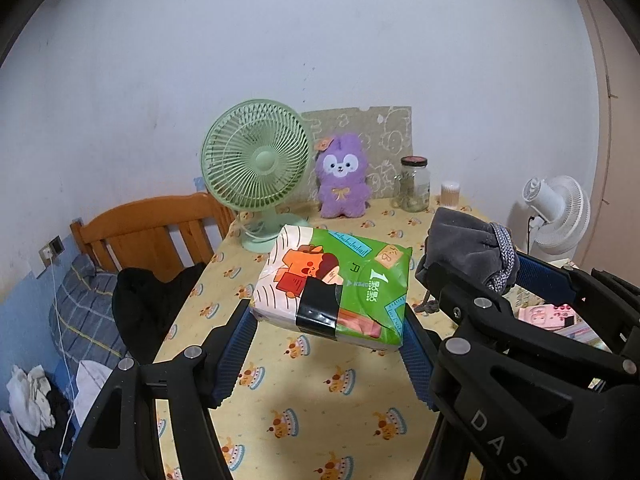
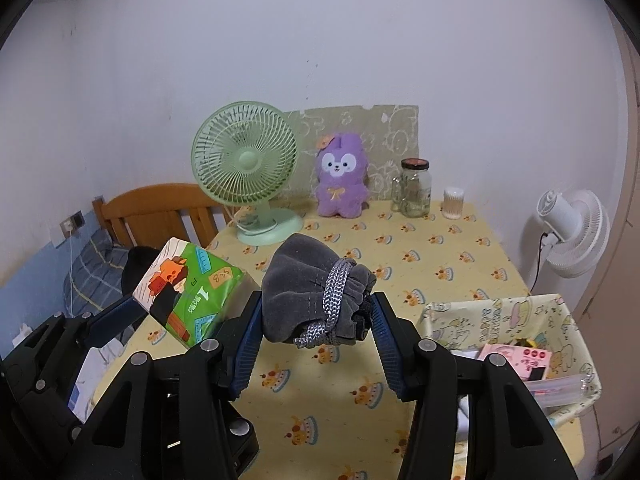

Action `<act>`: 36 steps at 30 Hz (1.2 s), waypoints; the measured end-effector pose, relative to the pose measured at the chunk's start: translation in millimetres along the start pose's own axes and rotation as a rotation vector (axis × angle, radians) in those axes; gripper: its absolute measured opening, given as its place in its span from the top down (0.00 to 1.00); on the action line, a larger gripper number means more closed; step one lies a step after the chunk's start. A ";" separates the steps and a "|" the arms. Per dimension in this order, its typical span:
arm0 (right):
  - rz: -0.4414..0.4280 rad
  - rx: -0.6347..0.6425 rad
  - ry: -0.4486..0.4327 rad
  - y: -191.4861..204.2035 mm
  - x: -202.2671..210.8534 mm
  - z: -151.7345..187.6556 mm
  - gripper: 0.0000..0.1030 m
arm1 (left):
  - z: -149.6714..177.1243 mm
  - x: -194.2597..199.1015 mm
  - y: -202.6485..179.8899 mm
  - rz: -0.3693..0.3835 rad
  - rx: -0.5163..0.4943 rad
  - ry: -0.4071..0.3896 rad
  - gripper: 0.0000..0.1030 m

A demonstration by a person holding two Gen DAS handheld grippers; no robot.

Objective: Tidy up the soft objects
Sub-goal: 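Carry the green pack and grey pouch with both tools over the yellow box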

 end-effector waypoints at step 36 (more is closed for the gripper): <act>0.147 -0.077 -0.022 -127.0 4.0 -7.9 0.46 | -25.8 -29.8 -122.6 0.178 -0.094 -0.022 0.31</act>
Point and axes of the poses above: each gripper's, at about its wrist camera, not at the fingertips, and x roughly against the way its jaws point, y to its left, z to its underside, the point moved 7 cm from there along -x, roughly the way its jaws point, and after that the axes turned 6 degrees about z, right-handed, at the moved point
